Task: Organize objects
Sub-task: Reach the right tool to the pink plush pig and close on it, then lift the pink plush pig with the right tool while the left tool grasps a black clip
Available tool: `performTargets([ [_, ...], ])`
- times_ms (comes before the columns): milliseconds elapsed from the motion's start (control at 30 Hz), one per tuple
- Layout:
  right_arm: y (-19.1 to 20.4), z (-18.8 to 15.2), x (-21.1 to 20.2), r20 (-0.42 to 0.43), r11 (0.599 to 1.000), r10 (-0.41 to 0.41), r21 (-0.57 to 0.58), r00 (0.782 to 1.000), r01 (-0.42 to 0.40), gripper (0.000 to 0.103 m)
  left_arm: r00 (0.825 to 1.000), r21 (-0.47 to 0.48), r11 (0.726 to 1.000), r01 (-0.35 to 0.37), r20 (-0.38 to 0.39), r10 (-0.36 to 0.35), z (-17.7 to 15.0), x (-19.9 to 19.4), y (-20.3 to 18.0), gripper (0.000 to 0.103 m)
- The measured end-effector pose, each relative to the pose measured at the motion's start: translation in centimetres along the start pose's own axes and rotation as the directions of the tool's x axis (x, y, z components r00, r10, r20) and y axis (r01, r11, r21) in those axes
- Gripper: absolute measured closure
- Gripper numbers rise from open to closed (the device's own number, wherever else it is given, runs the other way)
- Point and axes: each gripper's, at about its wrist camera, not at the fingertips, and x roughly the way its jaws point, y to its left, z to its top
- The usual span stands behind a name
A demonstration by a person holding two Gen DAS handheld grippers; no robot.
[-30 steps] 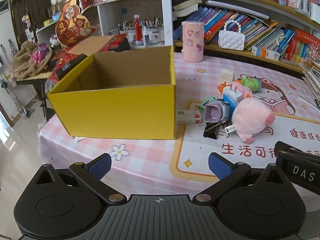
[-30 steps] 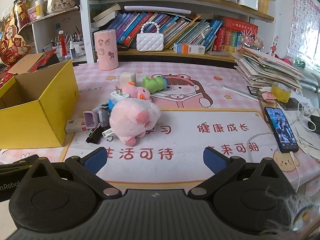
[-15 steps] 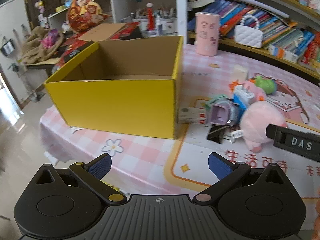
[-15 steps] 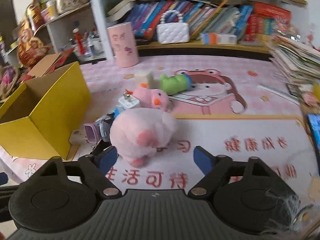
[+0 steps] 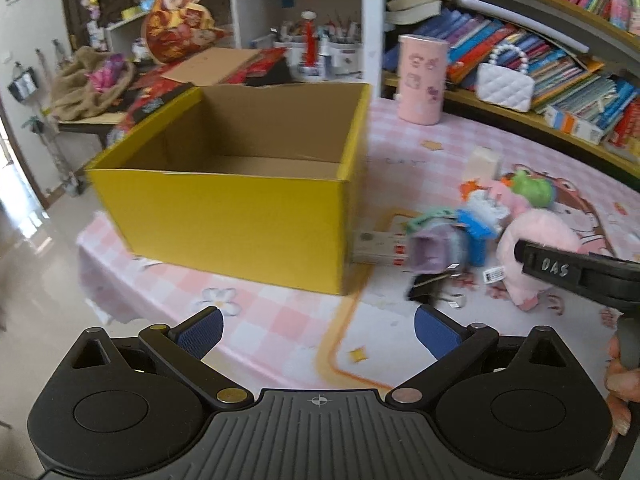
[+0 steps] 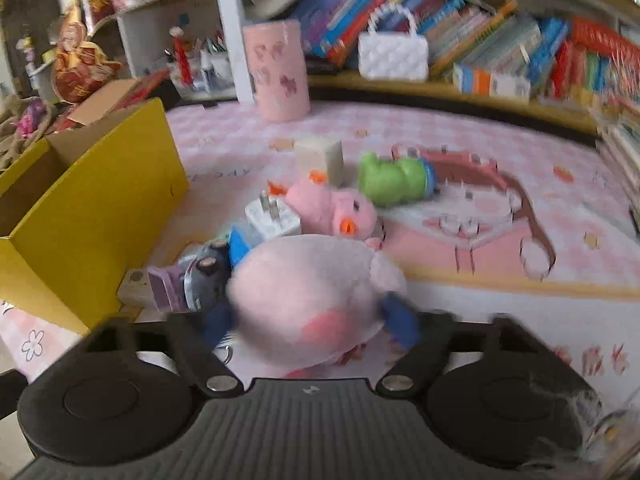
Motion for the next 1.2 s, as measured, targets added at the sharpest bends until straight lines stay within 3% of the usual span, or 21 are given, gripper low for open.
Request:
performTargets([
  [167,-2.8,0.6,-2.9,0.094,0.998,-0.039,0.056,0.995,0.034,0.049,0.996,0.039,0.996,0.084,-0.028,-0.083,0.6,1.8,-3.1,0.020],
  [233,-3.7,0.7,-3.9,0.116,0.997,-0.046,0.065,0.992,0.039,0.049,0.992,0.048,0.992,0.115,-0.052,-0.113,0.7,2.8,-4.3,0.032],
  [300,-4.5,0.6,-4.7,0.118,0.997,-0.039,0.069,0.992,0.031,0.049,0.989,0.055,0.990,0.129,-0.073,-0.125,0.7,3.9,-5.4,0.037],
  [433,-5.1,0.1,-5.6,0.106,0.997,-0.023,0.078,0.994,0.015,0.048,0.990,0.051,0.992,0.119,-0.083,-0.114,1.0,5.8,-6.6,0.056],
  [767,-5.5,-0.8,-5.5,0.060,0.998,-0.009,0.068,0.998,0.005,0.048,0.996,0.131,0.988,0.080,-0.038,-0.075,1.9,7.9,-8.5,0.085],
  [833,-5.5,-0.8,-5.5,0.058,0.998,-0.010,0.070,0.998,0.006,0.048,0.997,0.146,0.986,0.081,-0.021,-0.079,2.0,7.4,-8.5,0.098],
  [1200,-4.7,-0.9,-6.1,0.071,0.997,0.012,0.070,0.997,-0.017,0.047,0.981,0.109,0.975,0.192,-0.005,-0.193,2.0,4.0,-7.5,0.101],
])
